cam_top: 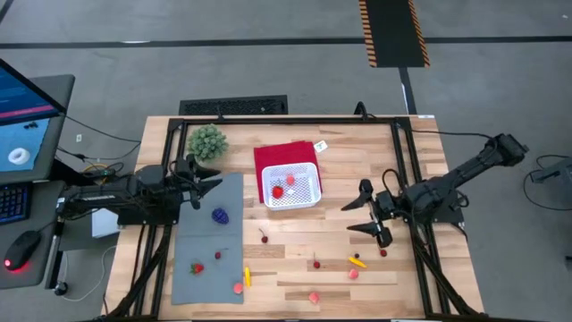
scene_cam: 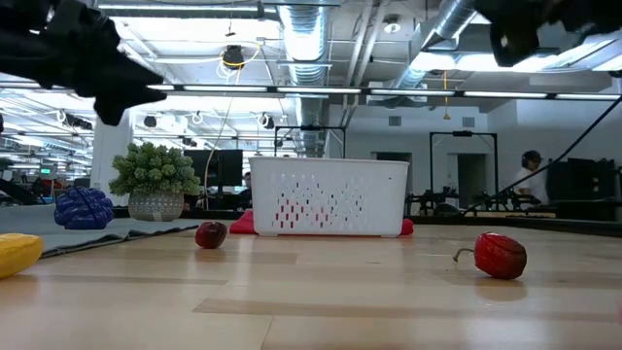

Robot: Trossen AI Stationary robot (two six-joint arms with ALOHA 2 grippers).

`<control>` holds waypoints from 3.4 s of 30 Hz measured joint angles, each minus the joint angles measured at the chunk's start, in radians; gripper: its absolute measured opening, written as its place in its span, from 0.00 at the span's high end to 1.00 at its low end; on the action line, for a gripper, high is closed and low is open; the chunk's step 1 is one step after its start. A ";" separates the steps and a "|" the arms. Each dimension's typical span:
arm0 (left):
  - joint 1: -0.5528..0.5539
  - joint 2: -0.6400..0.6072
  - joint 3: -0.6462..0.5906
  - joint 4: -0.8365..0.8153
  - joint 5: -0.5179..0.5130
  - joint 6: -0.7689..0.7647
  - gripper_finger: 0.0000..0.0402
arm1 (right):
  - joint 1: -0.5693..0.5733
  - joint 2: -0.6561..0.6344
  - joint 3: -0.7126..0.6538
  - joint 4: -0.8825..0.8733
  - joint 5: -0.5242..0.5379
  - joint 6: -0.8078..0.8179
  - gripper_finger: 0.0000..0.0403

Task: Pick and placing Produce into tupperware
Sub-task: Put the blackberry into the white bin

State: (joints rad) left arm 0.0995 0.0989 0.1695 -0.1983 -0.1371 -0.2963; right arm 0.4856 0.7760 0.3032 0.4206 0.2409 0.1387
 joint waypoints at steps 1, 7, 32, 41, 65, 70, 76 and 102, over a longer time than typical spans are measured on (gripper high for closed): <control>0.000 0.001 0.019 -0.041 0.002 -0.019 0.61 | 0.004 0.005 -0.013 0.006 0.000 0.018 0.29; -0.021 0.060 0.066 -0.144 0.034 -0.119 0.60 | 0.005 0.050 -0.069 0.046 0.026 0.096 0.29; -0.230 0.962 0.542 -0.564 0.017 -0.036 0.42 | 0.007 0.371 -0.070 0.234 0.010 0.135 0.29; -0.279 1.239 0.658 -0.731 0.008 0.006 0.42 | 0.047 0.421 -0.070 0.276 0.010 0.155 0.29; -0.349 1.474 0.747 -0.786 0.054 -0.021 0.42 | 0.064 0.422 -0.070 0.273 0.022 0.169 0.29; -0.349 1.471 0.722 -0.744 0.054 -0.022 0.42 | 0.064 0.422 -0.070 0.273 0.023 0.169 0.29; -0.349 1.472 0.721 -0.748 0.066 -0.039 0.43 | 0.064 0.422 -0.070 0.273 0.022 0.169 0.29; -0.349 1.454 0.870 -0.908 0.006 -0.069 0.63 | 0.064 0.422 -0.070 0.275 0.023 0.169 0.29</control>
State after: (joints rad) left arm -0.2499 1.5525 1.0398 -1.1063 -0.1309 -0.3649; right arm 0.5495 1.1976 0.2337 0.6960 0.2634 0.3073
